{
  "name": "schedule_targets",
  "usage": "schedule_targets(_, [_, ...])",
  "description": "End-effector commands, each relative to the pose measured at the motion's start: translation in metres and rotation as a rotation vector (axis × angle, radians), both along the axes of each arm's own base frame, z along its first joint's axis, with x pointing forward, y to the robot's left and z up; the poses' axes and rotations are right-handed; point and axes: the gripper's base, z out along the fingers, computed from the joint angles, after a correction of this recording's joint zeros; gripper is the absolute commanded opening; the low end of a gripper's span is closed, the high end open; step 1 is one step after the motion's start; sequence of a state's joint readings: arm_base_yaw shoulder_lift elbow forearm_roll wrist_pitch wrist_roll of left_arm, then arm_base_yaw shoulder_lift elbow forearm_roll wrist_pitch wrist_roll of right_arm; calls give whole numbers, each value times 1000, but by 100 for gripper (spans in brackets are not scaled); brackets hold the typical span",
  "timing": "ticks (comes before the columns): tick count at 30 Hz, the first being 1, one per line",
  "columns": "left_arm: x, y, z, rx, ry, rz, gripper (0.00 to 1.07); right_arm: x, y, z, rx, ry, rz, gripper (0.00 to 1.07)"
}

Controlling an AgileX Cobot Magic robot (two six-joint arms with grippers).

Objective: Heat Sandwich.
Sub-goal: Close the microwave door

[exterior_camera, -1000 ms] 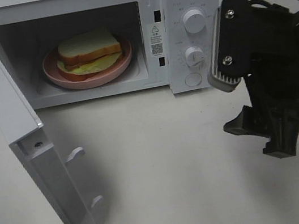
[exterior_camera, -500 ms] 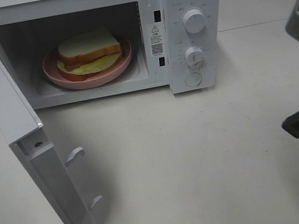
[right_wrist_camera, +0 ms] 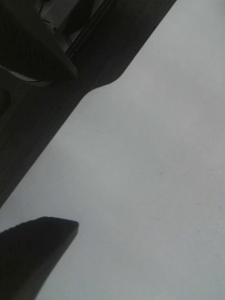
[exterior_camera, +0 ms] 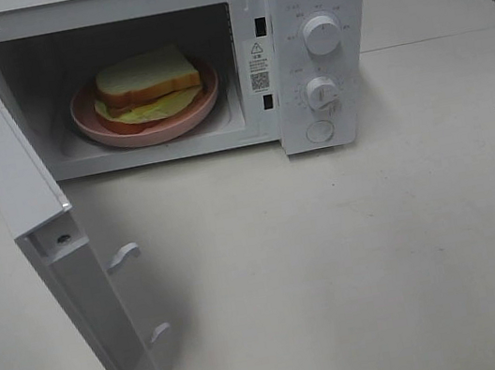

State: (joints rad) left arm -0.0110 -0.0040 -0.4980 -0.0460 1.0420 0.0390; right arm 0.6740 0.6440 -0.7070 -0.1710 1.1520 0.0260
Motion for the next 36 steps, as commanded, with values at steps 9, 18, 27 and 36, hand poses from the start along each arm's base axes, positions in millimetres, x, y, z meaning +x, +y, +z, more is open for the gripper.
schedule_targets(9, [-3,0,-1,-9,-28,-3,99,-44,-38,-7,102,-68,-150,76])
schedule_targets(18, [-3,0,-1,-9,-28,-3,99,-66,-53,-28,159,-183,-353,76])
schedule_targets(27, [-3,0,-1,-9,-28,-3,99,-83,-56,-25,244,-383,-523,76])
schedule_targets(36, [-3,0,-1,-9,-28,-3,99,-91,-47,-27,354,-499,-600,76])
